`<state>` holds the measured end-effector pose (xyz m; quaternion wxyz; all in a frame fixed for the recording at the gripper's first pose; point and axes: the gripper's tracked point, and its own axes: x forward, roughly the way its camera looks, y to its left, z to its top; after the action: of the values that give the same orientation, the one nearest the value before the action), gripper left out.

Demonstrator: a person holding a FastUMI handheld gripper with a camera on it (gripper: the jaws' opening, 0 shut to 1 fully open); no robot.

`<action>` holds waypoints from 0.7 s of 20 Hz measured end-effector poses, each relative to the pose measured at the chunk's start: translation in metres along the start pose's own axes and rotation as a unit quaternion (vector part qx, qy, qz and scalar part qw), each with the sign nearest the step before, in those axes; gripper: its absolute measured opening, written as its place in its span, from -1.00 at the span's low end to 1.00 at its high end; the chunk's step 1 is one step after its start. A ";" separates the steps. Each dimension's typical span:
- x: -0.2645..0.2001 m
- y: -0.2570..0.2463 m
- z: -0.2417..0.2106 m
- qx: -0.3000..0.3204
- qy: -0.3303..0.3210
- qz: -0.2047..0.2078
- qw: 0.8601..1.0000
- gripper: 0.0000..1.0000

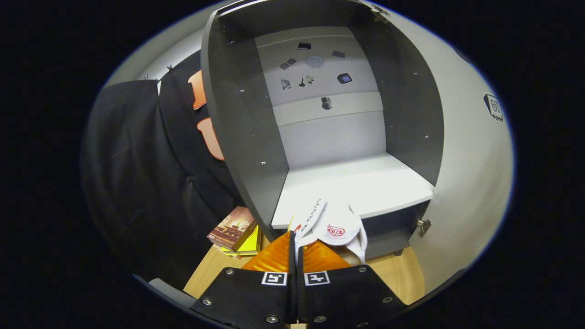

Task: Open the shoe cabinet door, grab the shoes and put them into the shoe cabinet, then close the shoe cabinet door.

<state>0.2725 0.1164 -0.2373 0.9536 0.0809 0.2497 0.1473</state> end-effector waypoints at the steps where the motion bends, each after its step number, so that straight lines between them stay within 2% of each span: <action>1: 0.008 -0.002 0.005 -0.002 0.000 -0.002 1.000 -1.00; 8: 0.064 -0.035 0.030 -0.016 0.010 -0.012 1.000 -1.00; 14: 0.119 -0.043 0.046 -0.036 0.019 -0.005 0.999 -1.00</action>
<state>0.4052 0.1104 -0.2610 0.9518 0.0423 0.2625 0.1528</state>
